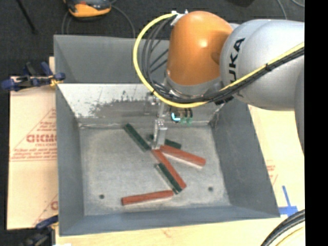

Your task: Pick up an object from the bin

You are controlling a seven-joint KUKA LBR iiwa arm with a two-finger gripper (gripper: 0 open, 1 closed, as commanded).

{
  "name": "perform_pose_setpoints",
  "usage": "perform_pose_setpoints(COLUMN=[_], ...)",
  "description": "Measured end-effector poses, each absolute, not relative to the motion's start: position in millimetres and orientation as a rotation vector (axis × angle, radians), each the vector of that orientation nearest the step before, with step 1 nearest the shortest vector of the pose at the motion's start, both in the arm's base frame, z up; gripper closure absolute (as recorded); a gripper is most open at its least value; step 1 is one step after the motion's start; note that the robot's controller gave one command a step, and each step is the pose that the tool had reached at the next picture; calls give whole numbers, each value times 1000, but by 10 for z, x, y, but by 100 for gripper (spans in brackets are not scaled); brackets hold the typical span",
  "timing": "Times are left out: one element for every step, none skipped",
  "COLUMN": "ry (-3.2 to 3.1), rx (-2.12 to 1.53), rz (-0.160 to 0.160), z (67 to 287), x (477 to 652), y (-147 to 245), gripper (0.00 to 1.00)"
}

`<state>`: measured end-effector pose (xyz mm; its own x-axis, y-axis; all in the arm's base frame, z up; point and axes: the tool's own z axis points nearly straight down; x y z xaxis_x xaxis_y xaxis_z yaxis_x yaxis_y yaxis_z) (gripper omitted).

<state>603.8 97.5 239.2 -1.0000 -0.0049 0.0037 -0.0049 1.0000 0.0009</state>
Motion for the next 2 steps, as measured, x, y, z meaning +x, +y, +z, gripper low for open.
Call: perform_pose_setpoints(ry=[-3146,-3153], rx=[5,-52], rz=[-3,-5], z=[2440,2024], x=[6052,5981], y=[970,839], gripper=[0,0])
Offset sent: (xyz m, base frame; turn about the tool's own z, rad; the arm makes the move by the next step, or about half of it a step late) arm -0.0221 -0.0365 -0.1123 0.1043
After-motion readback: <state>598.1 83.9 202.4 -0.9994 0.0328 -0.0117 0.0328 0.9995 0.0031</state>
